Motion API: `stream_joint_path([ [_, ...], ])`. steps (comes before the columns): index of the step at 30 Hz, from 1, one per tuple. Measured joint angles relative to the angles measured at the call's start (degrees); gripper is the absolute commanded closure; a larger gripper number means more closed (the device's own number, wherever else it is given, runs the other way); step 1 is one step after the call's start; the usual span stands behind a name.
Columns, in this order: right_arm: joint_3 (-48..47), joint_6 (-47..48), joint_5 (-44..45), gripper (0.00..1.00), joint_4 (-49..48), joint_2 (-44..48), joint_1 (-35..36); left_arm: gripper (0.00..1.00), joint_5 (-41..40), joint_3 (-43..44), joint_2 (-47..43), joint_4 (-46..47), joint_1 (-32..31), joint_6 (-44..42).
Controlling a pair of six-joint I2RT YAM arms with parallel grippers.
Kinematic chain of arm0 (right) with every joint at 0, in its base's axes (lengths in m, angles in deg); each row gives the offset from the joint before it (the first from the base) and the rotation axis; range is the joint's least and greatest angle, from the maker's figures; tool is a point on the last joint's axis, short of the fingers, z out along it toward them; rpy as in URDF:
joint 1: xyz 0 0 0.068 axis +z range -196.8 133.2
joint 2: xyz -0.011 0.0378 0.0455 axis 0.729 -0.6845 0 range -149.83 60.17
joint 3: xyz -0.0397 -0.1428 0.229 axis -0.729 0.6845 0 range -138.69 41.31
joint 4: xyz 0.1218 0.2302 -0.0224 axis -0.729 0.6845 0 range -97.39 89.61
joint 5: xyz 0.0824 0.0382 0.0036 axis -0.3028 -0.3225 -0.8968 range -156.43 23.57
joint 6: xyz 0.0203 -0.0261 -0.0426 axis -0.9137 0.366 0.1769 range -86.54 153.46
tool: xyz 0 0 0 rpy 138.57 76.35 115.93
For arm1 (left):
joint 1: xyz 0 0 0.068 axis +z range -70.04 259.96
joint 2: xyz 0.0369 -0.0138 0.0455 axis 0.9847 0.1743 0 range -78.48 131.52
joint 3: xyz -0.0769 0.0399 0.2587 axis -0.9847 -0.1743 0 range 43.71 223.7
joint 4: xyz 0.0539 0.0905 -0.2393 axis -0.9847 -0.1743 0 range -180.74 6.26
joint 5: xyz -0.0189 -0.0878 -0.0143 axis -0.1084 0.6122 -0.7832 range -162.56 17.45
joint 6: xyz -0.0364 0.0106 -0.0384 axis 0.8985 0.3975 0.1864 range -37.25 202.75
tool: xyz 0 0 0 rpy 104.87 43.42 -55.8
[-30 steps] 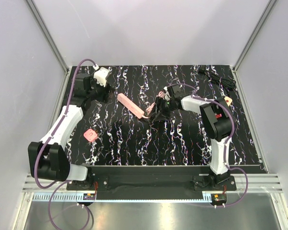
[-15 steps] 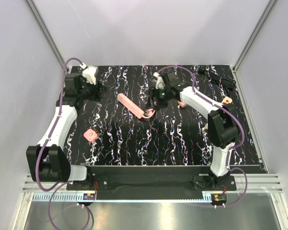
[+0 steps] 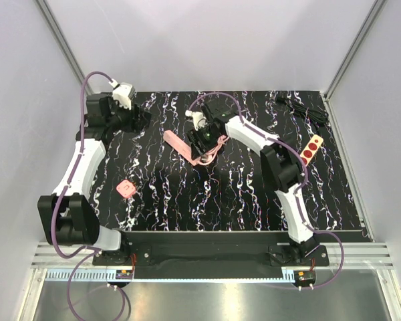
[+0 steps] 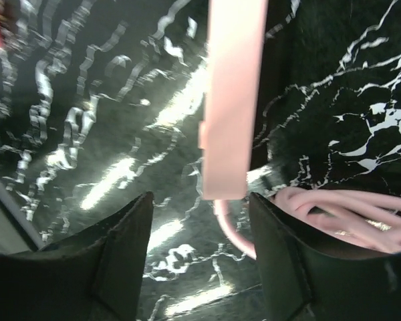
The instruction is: Insert the plug
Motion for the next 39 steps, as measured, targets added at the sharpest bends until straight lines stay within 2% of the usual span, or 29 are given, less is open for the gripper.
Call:
stream_joint_path([
  [5, -4.4, 3.1, -0.6, 0.58, 2.2, -4.7, -0.4, 1.0, 0.0, -0.3, 2.6, -0.4, -0.5, -2.8],
  [6, -5.3, 3.5, -0.7, 0.69, 2.2, -5.5, -0.5, 1.0, 0.2, -0.3, 3.2, -0.6, -0.6, -3.4],
  [9, -7.4, 3.9, -2.6, 0.85, 2.6, -7.4, -1.1, 1.0, 0.5, -0.3, 4.5, -0.8, -1.6, -5.7],
  [10, -8.1, 3.9, -3.5, 0.87, 2.8, -8.1, -1.4, 1.0, 0.5, -0.3, 4.7, -0.9, -1.9, -6.3],
  [24, -14.8, 1.8, -13.0, 0.99, 4.5, -14.2, -4.9, 1.0, 1.7, 4.7, 18.5, -3.9, -4.3, -16.3],
  [29, -22.4, -1.6, -18.4, 1.0, 7.0, -19.8, -6.3, 1.0, 4.2, 6.9, 22.0, -3.8, -4.3, -19.3],
  [33, -29.0, -4.7, -22.9, 1.0, 9.8, -24.4, -7.5, 1.0, 6.5, 8.4, 24.2, -3.5, -4.3, -19.7],
  [39, -30.9, -9.2, -27.6, 1.0, 10.8, -26.4, -8.7, 1.0, 11.4, 9.2, 26.4, 1.5, -3.0, -16.0],
])
